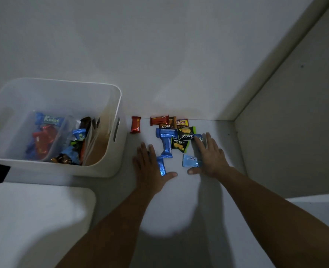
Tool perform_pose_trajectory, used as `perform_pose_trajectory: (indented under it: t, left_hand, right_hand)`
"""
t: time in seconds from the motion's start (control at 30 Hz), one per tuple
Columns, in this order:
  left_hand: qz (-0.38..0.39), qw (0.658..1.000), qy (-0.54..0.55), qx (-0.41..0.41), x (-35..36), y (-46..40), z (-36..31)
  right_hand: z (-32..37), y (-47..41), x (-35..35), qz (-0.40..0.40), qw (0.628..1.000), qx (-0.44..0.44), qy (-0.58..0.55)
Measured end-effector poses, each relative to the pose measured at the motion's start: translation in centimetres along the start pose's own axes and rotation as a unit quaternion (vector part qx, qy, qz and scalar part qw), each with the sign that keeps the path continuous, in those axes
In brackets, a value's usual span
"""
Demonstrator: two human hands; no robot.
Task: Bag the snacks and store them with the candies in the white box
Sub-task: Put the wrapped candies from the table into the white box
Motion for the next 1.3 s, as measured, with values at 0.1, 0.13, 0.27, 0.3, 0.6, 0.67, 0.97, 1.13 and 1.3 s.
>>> perform_pose_trajectory:
  t: [0.1,0.13,0.27,0.3,0.6,0.67,0.97,1.13,1.3]
  left_hand:
    - [0.007,1.000,0.012,0.013,-0.8,-2.6,0.8]
    - [0.008,0.999,0.026,0.022,-1.0,-3.4,1.3]
    - [-0.005,0.997,0.057,0.056,-1.1,-6.4,2.7]
    - [-0.006,0.997,0.044,0.059,-1.1,-7.1,2.8]
    - [-0.004,0.995,0.046,0.090,-0.5,-9.5,3.3]
    - [-0.027,0.994,0.028,0.105,-0.2,-8.4,2.6]
    - [-0.134,0.979,0.140,0.063,0.2,-2.1,0.7]
    - [-0.125,0.976,0.162,0.070,-0.4,0.1,0.4]
    - [-0.100,0.976,0.187,0.049,-2.4,1.6,-0.2]
  right_hand:
    - [0.1,-1.3,-0.3,0.007,0.999,-0.041,0.035]
    - [0.2,-1.7,-0.5,0.014,0.997,-0.052,0.046]
    - [0.5,-3.6,-0.9,0.039,0.989,-0.106,0.092]
    - [0.6,-4.1,-1.0,0.046,0.987,-0.116,0.102]
    - [-0.7,-3.8,0.4,-0.042,0.987,-0.137,0.070]
    - [-0.8,-3.1,1.0,-0.082,0.988,-0.123,0.046]
    - [0.5,0.9,1.5,-0.096,0.993,-0.045,-0.049]
    - [1.5,2.7,0.3,-0.119,0.987,-0.002,-0.108]
    - [2.6,3.8,-1.5,-0.134,0.981,0.010,-0.136]
Point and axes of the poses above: each hand's wrist, its own y-axis away from the middle knuckle, its own x-axis out of the palm, z = x × y, the point moved 1 cm from there along -y, towards the middle knuckle, and after that the axes turned 4 degrees about -z, right-handed, at the moved point
